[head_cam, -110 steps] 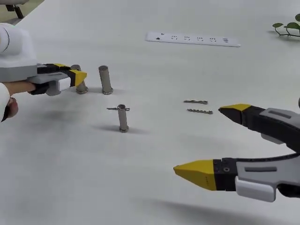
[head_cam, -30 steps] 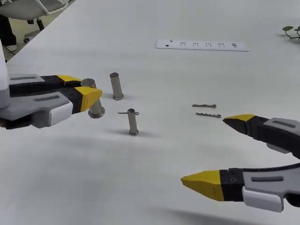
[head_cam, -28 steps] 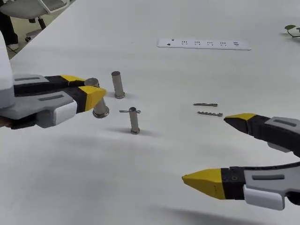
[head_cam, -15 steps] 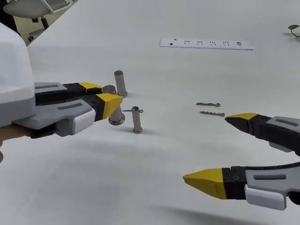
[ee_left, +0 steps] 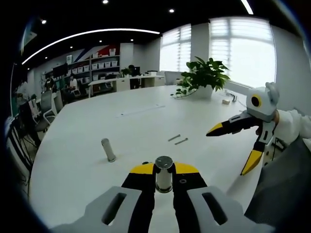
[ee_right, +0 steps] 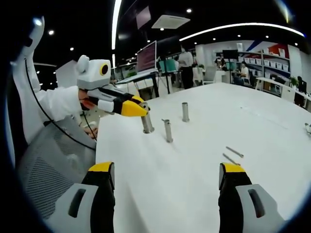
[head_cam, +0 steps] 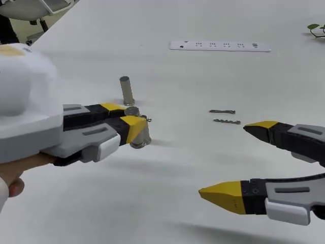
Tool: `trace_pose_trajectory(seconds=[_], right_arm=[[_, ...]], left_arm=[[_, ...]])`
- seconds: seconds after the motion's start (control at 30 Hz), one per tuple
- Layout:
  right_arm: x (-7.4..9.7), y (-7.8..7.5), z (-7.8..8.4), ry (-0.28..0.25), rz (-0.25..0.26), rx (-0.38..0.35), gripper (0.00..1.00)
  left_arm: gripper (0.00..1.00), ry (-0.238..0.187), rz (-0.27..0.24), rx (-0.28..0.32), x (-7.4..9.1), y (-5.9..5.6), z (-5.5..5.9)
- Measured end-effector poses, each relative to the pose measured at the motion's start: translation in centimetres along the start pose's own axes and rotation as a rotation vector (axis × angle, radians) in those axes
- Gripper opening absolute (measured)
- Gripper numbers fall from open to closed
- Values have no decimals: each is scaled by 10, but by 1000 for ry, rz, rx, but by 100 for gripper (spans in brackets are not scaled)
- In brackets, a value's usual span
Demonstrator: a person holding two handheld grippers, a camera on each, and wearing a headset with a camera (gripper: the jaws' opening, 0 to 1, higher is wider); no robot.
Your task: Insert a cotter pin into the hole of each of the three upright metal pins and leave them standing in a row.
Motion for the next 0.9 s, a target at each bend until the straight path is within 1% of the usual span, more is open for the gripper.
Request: trace_pose_trajectory(seconds=[0.1,0.23,0.3,0.43,0.53,0.77,0.83,0.9], right_arm=[[0,0,0,1,1,2,87],[0,1,1,2,0,1,87],[0,1,1,3,-1,1,87],[0,1,1,2,-1,1,87],[0,1,1,2,-1,-1,87],[0,0,2,3,1,-4,87],[0,0,2,2,0,-5,86],[0,0,3,6,-1,-5,86]], left_arm=[[9,5,1,14,-2,-2,2],[9,18,1,19,-6,-6,5],[9,24,2,29,-9,-7,8],[9,42,7,29,-13,-10,12],[9,55,3,45,-15,-10,17],[9,79,-12,53,-20,-7,26],[9,86,-15,46,-21,-7,27],[9,99,-19,56,-22,-7,30]])
Point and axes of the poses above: the centre of the closed fingertips' face, and the gripper's own axes: x roughly backward along the fingers, y roughly to its left, z roughly out of its underside, the point moved 6 cm from there along x, roughly backward along the fingers, and after that the axes turned 7 degrees about -x, right-handed, at the moved point
